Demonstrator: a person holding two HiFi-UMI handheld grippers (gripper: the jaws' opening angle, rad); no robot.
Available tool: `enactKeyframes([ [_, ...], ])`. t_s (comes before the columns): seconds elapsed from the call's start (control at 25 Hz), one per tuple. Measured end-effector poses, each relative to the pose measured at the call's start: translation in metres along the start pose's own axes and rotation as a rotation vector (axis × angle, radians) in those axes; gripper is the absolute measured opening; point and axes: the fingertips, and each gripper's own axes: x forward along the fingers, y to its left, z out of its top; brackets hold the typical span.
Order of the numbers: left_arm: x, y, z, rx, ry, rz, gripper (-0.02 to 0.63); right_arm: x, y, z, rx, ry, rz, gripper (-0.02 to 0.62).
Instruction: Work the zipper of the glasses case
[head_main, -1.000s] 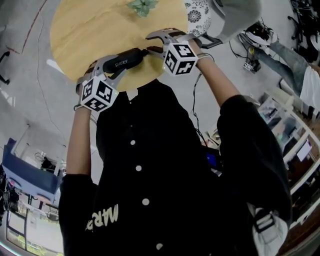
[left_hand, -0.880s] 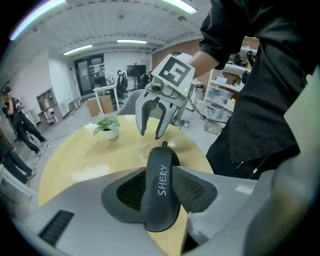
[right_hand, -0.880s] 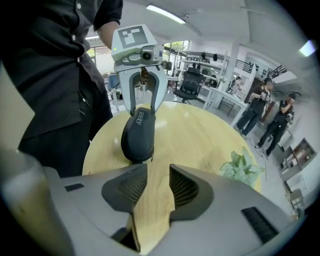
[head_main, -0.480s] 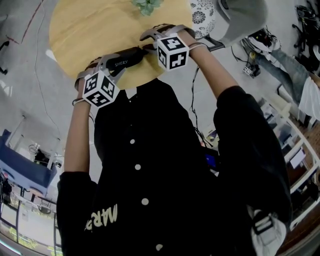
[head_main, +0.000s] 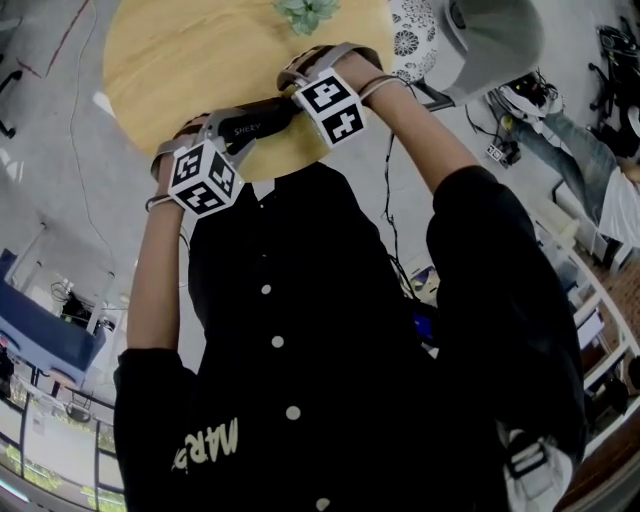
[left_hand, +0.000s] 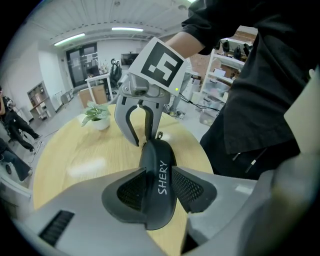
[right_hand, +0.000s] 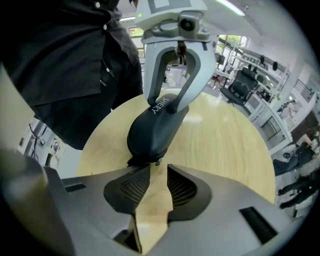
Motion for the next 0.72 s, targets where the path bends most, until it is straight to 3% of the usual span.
enactKeyframes([
  [0.28,0.0028,0.0016,0.0008,0.004,0.014,-0.005,0.158,0.0081,0.0048,-0.002,-0.198,0.037,0.071,0.099],
  [0.4,0.0021,0.0008,-0.0009,0.01,0.018,-0.004,0.158,0.0077,0.001,0.0019,-0.266,0.022,0.038,0.037],
  [0.72,0.003,0.0007,0.0005,0.004,0.02,-0.014,0.158,0.0025,-0.0011,-0.0005,-0.136,-0.036,0.011,0.006],
])
